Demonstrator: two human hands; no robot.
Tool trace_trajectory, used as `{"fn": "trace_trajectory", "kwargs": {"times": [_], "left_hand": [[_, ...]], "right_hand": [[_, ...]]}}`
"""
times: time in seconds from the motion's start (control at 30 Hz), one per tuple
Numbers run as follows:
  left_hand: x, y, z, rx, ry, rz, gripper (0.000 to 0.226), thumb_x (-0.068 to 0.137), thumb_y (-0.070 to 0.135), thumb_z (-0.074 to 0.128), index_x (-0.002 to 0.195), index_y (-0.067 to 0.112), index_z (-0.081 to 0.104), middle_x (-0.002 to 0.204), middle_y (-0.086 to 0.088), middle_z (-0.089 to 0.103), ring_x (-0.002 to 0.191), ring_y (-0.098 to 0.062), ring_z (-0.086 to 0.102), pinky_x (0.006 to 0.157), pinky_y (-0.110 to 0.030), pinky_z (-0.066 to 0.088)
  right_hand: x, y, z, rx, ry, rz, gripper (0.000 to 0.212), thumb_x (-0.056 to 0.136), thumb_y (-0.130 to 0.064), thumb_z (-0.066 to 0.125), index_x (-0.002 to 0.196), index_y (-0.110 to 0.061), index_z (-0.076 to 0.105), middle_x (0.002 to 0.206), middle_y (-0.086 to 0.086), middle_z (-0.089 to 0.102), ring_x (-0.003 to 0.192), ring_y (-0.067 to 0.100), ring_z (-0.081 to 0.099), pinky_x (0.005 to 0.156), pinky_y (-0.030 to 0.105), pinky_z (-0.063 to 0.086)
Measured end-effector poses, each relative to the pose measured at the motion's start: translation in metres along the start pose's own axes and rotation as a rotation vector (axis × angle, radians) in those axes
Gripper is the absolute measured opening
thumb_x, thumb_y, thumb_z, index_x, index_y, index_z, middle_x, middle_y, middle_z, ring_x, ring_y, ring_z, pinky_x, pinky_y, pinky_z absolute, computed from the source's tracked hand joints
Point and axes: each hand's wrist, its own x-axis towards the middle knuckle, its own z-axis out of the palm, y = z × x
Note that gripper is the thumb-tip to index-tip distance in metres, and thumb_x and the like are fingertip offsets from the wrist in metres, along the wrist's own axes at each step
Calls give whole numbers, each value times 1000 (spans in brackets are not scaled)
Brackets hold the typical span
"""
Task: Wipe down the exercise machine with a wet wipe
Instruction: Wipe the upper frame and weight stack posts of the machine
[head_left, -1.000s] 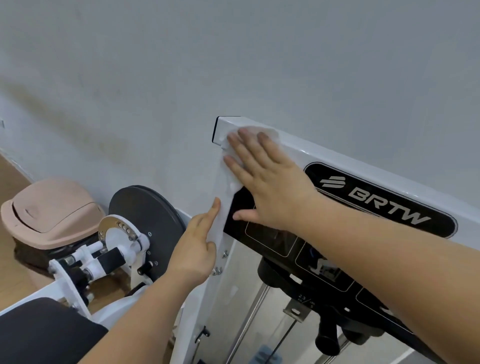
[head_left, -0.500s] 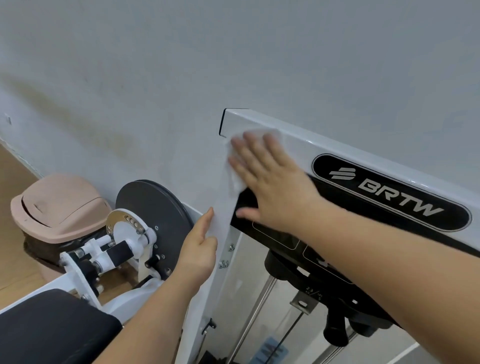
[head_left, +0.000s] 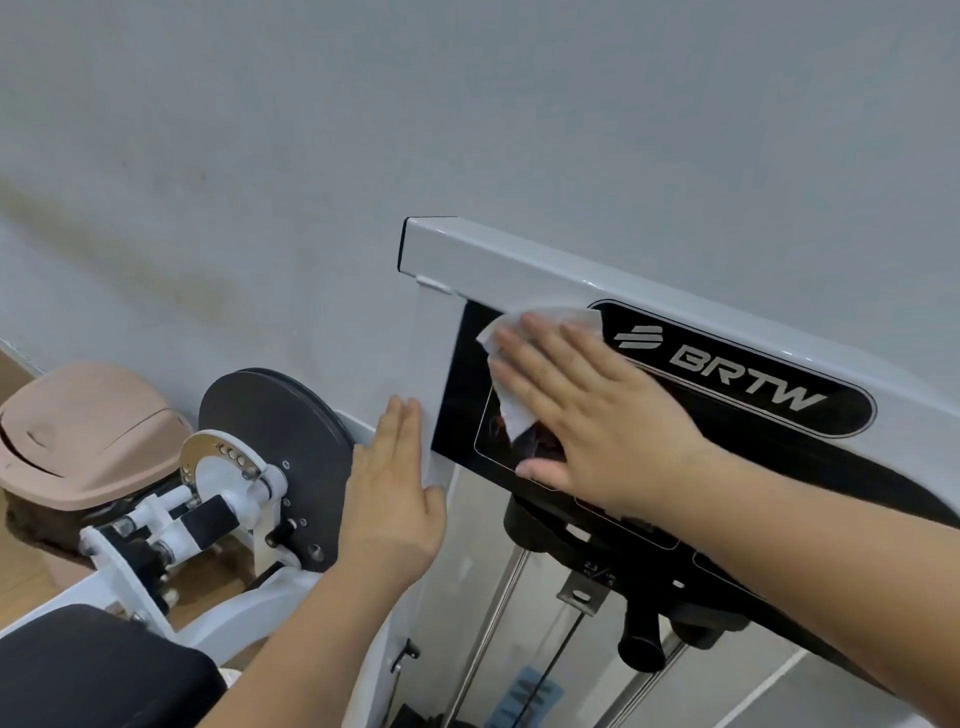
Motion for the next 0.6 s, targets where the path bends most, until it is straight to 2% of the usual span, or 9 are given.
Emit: {"fn": "trace_trajectory", "kwargs": {"times": [0.07,0.13,0.27,0.33,0.43,0.47,0.53,0.6], "left_hand": [[-1,15,3,39,61,123,92,89,10,50,162,27,-5,169,6,-15,157,-12,-10,127,-46,-1],[-1,30,8,34,51,202,96,87,7,48,161,31,-8,167,12,-22,156,-10,-14,127,-46,-2],[3,33,15,53,3,172,97,91,4,50,159,37,-11,161,21,-32,155,-8,-17,127,-49,5],[3,31,14,62,6,175,98,91,4,51,159,38,-10,161,22,-31,155,-8,-14,127,-52,9],[2,31,13,21,5,179,99,89,2,50,159,41,-8,164,23,-25,155,-7,-12,125,-54,16],[1,32,13,9,8,174,99,89,1,49,159,43,-8,164,24,-24,155,-6,-11,125,-54,19],[0,34,14,-9,11,169,99,89,2,48,159,43,-8,164,25,-24,155,-5,-12,123,-54,24],[1,34,15,-25,15,173,98,89,3,48,159,42,-9,164,24,-24,155,-6,-13,122,-53,26]], "right_hand": [[-4,13,-8,1,-8,122,98,96,-78,11,163,-9,-7,168,21,-19,155,37,-22,127,52,-11],[-16,3,-9,41,-60,148,101,95,-80,11,162,-7,-10,166,24,-23,153,41,-27,125,54,-14],[-58,-39,21,37,-241,-184,95,100,-73,9,156,-5,-26,158,19,-41,144,36,-46,117,54,-31],[-67,-31,29,-14,-226,-269,87,103,-68,11,159,-9,-20,163,13,-34,148,32,-41,118,52,-30],[-55,6,15,-21,-36,-92,84,102,-68,19,164,-13,10,171,12,-2,159,31,-10,127,50,-12],[-50,19,7,-31,21,-7,86,100,-71,18,164,-13,13,171,13,2,159,32,-5,128,51,-7],[-45,35,-6,-49,55,145,92,98,-75,14,165,-13,6,172,14,-5,159,34,-8,128,52,-4],[-49,32,-6,-54,41,202,94,97,-77,13,165,-13,1,171,16,-11,158,36,-12,127,54,-7]]}}
